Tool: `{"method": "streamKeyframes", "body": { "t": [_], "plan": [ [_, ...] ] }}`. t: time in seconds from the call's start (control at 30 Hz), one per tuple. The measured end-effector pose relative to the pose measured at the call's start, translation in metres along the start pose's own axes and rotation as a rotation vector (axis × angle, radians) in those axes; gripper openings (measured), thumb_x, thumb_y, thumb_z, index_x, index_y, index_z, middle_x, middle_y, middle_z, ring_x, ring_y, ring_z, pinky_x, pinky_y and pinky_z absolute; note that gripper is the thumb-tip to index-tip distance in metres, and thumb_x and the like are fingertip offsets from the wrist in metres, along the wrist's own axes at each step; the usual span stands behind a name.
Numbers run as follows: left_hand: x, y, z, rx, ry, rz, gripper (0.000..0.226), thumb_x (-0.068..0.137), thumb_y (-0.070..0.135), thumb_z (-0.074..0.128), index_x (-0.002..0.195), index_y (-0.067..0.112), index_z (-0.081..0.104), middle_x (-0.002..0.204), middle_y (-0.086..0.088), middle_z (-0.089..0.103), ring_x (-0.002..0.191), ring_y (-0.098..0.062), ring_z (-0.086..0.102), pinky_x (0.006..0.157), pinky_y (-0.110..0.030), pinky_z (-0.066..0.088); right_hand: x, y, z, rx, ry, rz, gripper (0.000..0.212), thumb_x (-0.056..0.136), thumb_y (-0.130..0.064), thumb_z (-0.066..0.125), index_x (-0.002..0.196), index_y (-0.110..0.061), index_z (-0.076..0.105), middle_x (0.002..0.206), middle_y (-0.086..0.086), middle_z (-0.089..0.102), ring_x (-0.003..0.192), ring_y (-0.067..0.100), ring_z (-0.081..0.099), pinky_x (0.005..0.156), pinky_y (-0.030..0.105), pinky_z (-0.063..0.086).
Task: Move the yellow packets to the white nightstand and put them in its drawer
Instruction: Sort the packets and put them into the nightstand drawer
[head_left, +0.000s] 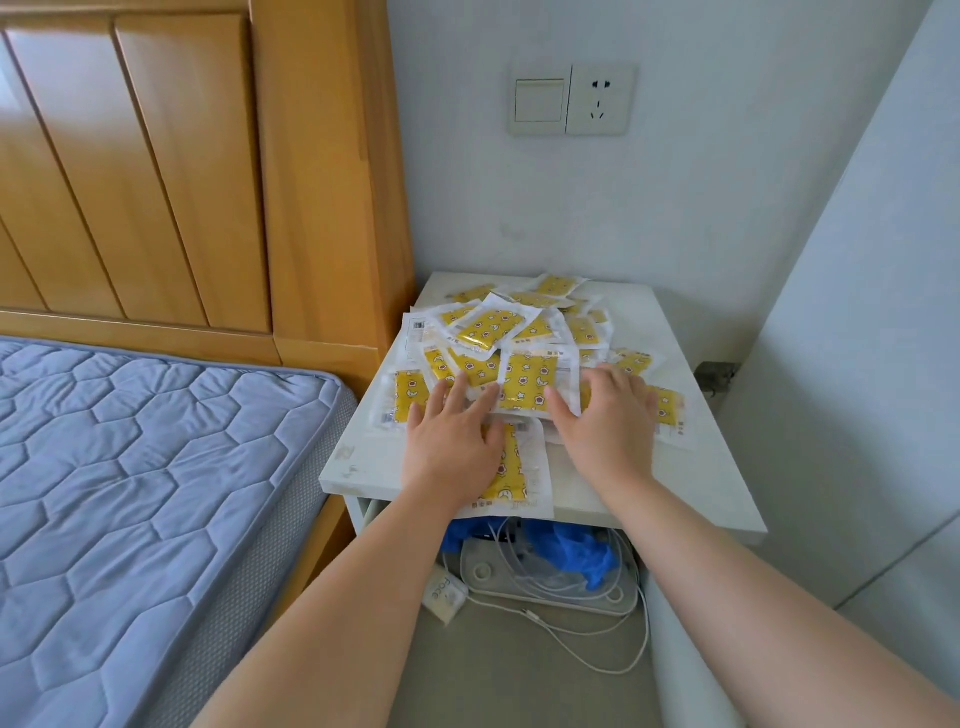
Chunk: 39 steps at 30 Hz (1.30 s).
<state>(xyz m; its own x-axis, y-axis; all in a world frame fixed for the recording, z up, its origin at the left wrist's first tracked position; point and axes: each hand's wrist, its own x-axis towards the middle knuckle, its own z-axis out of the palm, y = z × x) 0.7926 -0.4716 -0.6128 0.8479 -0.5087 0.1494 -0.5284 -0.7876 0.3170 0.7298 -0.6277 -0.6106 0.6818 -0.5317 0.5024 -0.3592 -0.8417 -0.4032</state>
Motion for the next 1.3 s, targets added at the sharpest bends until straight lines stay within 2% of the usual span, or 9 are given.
{"method": "streamKeyframes", "body": {
  "t": [0.2, 0.3, 0.4, 0.5, 0.7, 0.83, 0.97, 1.13, 1.3],
  "plan": [
    [-0.002, 0.000, -0.001, -0.008, -0.008, 0.040, 0.056, 0.097, 0.050, 0.026, 0.150, 0.045, 0.007, 0.161, 0.007, 0.003, 0.148, -0.016, -0.005, 0.119, -0.043, -0.001, 0.003, -0.003, 0.001, -0.153, -0.152, -0.003, 0.072, 0.080, -0.070, 0.048, 0.124, -0.014, 0.056, 0.137, 0.002, 0.044, 0.133, 0.025, 0.030, 0.114, 0.052, 0.015],
    [-0.003, 0.001, -0.003, 0.016, -0.025, 0.058, 0.054, 0.097, 0.051, 0.026, 0.149, 0.046, 0.013, 0.161, 0.006, 0.003, 0.148, -0.016, -0.005, 0.119, -0.043, 0.000, 0.001, -0.004, 0.004, -0.128, -0.117, -0.130, 0.057, 0.081, -0.058, 0.058, 0.114, -0.012, 0.057, 0.128, 0.003, 0.048, 0.128, 0.026, 0.035, 0.114, 0.051, 0.017],
    [-0.002, 0.001, -0.002, 0.031, -0.038, 0.063, 0.053, 0.097, 0.053, 0.025, 0.149, 0.046, 0.014, 0.161, 0.006, 0.001, 0.148, -0.017, -0.006, 0.119, -0.043, -0.001, 0.000, -0.002, 0.005, -0.020, -0.017, -0.182, 0.029, 0.079, -0.034, 0.072, 0.081, -0.009, 0.056, 0.102, 0.006, 0.055, 0.109, 0.030, 0.049, 0.104, 0.048, 0.034],
    [-0.002, 0.000, 0.000, 0.029, -0.038, 0.068, 0.053, 0.097, 0.054, 0.024, 0.149, 0.047, 0.012, 0.161, 0.007, -0.001, 0.148, -0.017, -0.007, 0.119, -0.043, -0.002, -0.001, -0.001, 0.004, 0.044, 0.047, -0.183, 0.017, 0.080, -0.013, 0.069, 0.072, -0.007, 0.056, 0.095, 0.007, 0.058, 0.101, 0.030, 0.051, 0.099, 0.045, 0.039],
    [-0.003, -0.001, 0.001, -0.024, 0.037, 0.013, 0.057, 0.098, 0.049, 0.028, 0.152, 0.036, 0.013, 0.161, 0.003, -0.003, 0.148, -0.016, -0.009, 0.119, -0.040, -0.004, 0.001, 0.003, -0.011, 0.365, 0.246, 0.286, 0.006, 0.092, -0.007, 0.050, 0.087, -0.007, 0.053, 0.082, 0.000, 0.046, 0.087, 0.022, 0.044, 0.076, 0.032, 0.036],
    [-0.007, 0.000, -0.001, -0.055, 0.164, -0.057, 0.049, 0.098, 0.041, 0.034, 0.146, 0.028, 0.033, 0.161, -0.001, 0.007, 0.148, -0.019, -0.002, 0.121, -0.040, 0.003, -0.001, 0.004, -0.009, 0.365, 0.201, 0.293, 0.012, 0.091, 0.000, 0.049, 0.097, -0.007, 0.057, 0.086, -0.001, 0.048, 0.088, 0.024, 0.050, 0.072, 0.033, 0.040],
    [-0.008, 0.000, -0.001, -0.044, 0.142, 0.026, 0.049, 0.100, 0.042, 0.029, 0.148, 0.033, 0.028, 0.161, 0.003, 0.004, 0.148, -0.018, -0.006, 0.119, -0.040, -0.001, -0.004, 0.001, -0.017, 0.403, 0.211, 0.333, 0.027, 0.092, 0.003, 0.041, 0.112, -0.008, 0.055, 0.092, 0.001, 0.054, 0.084, 0.023, 0.052, 0.064, 0.027, 0.034],
    [-0.007, -0.002, -0.001, -0.042, 0.039, 0.155, 0.050, 0.100, 0.045, 0.025, 0.149, 0.042, 0.020, 0.160, 0.014, 0.005, 0.147, -0.012, -0.008, 0.120, -0.040, -0.002, -0.006, 0.000, -0.021, 0.311, 0.089, 0.258, 0.042, 0.085, 0.007, 0.051, 0.122, -0.010, 0.059, 0.103, 0.011, 0.059, 0.101, 0.028, 0.052, 0.078, 0.030, 0.040],
    [-0.007, -0.002, -0.001, -0.024, 0.019, 0.195, 0.048, 0.099, 0.047, 0.026, 0.147, 0.045, 0.026, 0.159, 0.017, 0.009, 0.148, -0.012, -0.004, 0.120, -0.040, -0.001, 0.024, 0.013, -0.027, -0.031, -0.263, -0.051, 0.033, 0.089, -0.010, 0.055, 0.122, -0.013, 0.060, 0.120, 0.006, 0.055, 0.117, 0.025, 0.043, 0.093, 0.032, 0.037]
  ]
}}
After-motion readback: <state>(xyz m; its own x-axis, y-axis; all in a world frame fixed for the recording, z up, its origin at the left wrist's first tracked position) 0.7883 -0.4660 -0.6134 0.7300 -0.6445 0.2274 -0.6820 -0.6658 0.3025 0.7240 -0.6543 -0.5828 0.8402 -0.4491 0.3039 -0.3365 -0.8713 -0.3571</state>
